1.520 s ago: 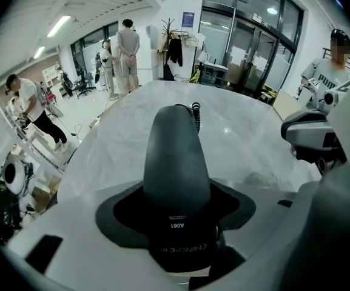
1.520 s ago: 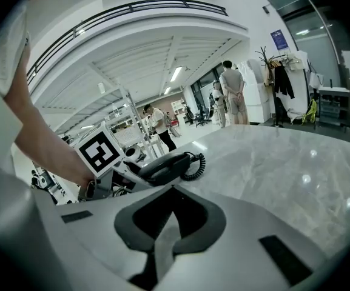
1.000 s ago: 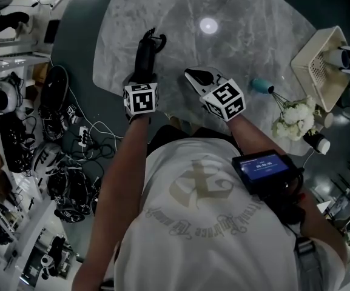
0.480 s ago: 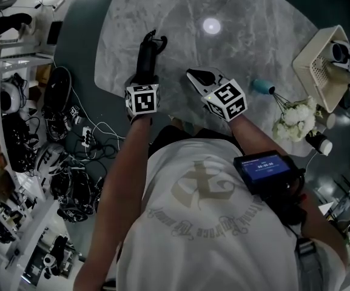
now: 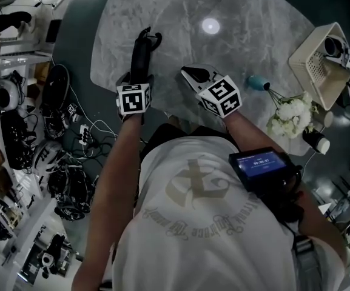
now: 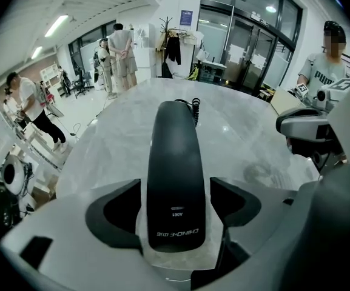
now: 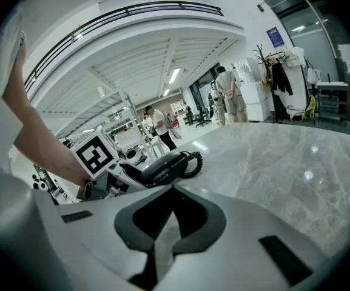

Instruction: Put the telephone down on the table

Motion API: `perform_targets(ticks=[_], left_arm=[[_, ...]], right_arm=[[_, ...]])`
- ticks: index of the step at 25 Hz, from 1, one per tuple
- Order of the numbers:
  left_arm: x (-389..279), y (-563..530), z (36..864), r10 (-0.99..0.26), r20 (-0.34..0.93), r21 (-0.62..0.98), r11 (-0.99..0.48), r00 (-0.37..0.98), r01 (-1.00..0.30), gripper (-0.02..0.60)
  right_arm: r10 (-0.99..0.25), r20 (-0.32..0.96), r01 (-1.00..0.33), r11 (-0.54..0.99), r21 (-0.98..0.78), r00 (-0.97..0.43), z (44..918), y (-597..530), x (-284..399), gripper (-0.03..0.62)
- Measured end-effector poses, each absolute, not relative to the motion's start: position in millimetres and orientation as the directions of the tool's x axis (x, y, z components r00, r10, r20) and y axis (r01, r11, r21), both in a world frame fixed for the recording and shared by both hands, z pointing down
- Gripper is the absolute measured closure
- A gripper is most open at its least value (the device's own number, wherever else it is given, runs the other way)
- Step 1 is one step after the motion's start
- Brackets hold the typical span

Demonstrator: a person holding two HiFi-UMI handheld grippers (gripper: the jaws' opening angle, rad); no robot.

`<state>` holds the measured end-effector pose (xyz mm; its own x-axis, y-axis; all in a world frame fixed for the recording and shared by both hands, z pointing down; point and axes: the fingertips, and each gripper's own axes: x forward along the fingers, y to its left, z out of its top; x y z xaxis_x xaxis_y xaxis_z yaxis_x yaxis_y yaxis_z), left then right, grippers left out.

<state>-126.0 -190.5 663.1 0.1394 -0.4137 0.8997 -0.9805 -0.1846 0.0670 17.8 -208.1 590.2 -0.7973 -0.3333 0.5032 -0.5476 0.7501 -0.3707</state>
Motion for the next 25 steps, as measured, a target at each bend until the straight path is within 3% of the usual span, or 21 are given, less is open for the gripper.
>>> perform_targets(ticks=[12, 25], left_arm=[[-111.9, -169.5, 632.4, -0.443, 0.861, 0.139, -0.267, 0.25, -0.953, 0.17], [-140.6, -133.7, 593.7, -0.556, 0.822, 0.075, -0.108, 0.123, -0.991, 0.173]], right_arm=[[-0.294, 0.481, -0.497, 0.783, -0.375, -0.826, 582.7, -190.8, 9.7, 0.579], [-0.234, 0.458, -0.412, 0.846, -0.34, -0.858, 567.0, -170.0, -6.8, 0.579]])
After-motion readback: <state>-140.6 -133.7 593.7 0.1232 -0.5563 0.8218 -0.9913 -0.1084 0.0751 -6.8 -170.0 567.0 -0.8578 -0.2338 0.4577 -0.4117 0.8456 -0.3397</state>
